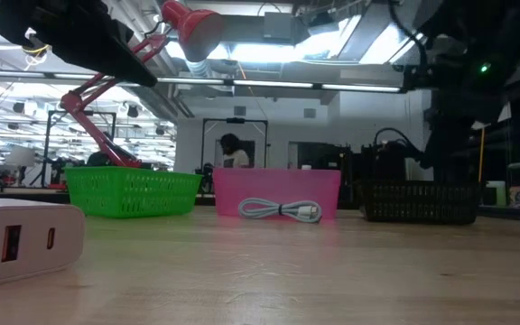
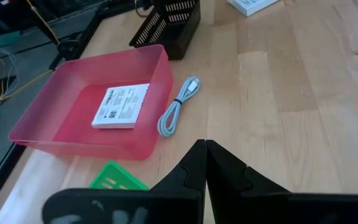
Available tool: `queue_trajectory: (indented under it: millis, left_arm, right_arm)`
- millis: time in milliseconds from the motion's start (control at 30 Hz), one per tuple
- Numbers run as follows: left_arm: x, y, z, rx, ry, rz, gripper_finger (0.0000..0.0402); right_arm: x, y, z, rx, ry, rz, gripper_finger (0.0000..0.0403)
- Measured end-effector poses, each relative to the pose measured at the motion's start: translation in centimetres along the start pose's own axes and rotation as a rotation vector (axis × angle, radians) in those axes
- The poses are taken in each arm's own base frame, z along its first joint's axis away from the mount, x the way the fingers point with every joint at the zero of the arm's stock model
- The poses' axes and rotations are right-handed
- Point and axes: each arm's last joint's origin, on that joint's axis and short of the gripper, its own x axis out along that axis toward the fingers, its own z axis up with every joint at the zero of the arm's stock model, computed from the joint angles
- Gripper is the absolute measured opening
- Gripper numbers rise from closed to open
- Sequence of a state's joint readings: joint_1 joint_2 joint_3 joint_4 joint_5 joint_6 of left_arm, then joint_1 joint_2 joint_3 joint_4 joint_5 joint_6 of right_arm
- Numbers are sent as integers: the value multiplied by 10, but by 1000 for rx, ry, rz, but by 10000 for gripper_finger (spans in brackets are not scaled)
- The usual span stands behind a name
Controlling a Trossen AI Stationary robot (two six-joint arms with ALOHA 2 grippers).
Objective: Pick and place items into bin
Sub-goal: Put the black charger cable into the black bin
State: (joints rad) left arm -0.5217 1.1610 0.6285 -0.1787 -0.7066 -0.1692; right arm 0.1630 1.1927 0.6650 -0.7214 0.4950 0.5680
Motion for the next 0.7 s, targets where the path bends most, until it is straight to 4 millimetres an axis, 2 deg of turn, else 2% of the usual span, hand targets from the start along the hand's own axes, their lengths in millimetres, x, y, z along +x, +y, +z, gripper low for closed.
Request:
queue_trajectory:
  millis: [233, 400, 700]
  left_arm:
    - [0, 0, 0, 0, 0, 0, 4]
    - [0, 0, 0, 0, 0, -1, 4]
    - [0, 0, 0, 0, 0, -3, 4]
  right_arm:
    - [15, 4, 3, -18, 27, -27, 7]
    - [18, 3, 4, -11, 37, -36, 12]
    - [18, 4, 5, 0, 20, -26, 64]
